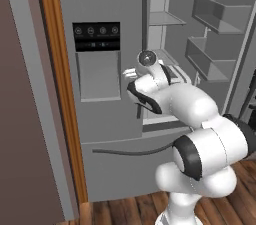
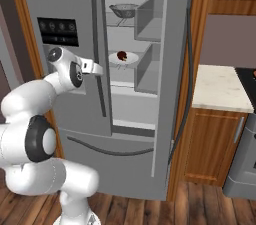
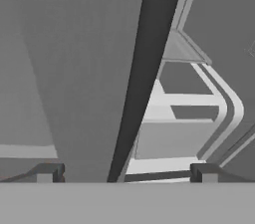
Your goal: Retrieve the steak from the fridge and place it on the saucepan with marinade on the stove.
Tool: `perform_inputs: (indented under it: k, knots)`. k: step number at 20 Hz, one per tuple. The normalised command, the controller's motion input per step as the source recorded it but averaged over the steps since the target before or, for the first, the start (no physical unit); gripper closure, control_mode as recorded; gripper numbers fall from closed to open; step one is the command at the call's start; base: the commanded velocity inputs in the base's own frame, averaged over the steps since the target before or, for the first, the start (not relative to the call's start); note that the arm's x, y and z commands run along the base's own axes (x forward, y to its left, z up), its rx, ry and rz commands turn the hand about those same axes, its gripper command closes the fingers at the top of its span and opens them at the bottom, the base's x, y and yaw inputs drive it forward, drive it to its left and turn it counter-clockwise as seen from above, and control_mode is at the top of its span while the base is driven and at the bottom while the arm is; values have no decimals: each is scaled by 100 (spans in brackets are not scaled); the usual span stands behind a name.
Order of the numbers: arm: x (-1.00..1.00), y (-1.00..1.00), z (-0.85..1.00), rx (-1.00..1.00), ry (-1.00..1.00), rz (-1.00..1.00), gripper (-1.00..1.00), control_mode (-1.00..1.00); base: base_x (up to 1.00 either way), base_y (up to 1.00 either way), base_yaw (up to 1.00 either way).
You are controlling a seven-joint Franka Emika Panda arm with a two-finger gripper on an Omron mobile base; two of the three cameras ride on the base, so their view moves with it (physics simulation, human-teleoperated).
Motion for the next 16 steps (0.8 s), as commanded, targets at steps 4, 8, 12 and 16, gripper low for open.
perform_inputs:
  k: [4,8,12,16]
  knots:
    - [41,-17,11,19,2,0,-100,-100,0,0,0]
    - [60,-21,0,13,0,0,-100,-100,0,0,0]
    - [73,5,0,1,0,0,-100,-100,0,0,0]
    - [82,3,0,0,0,0,-100,-100,0,0,0]
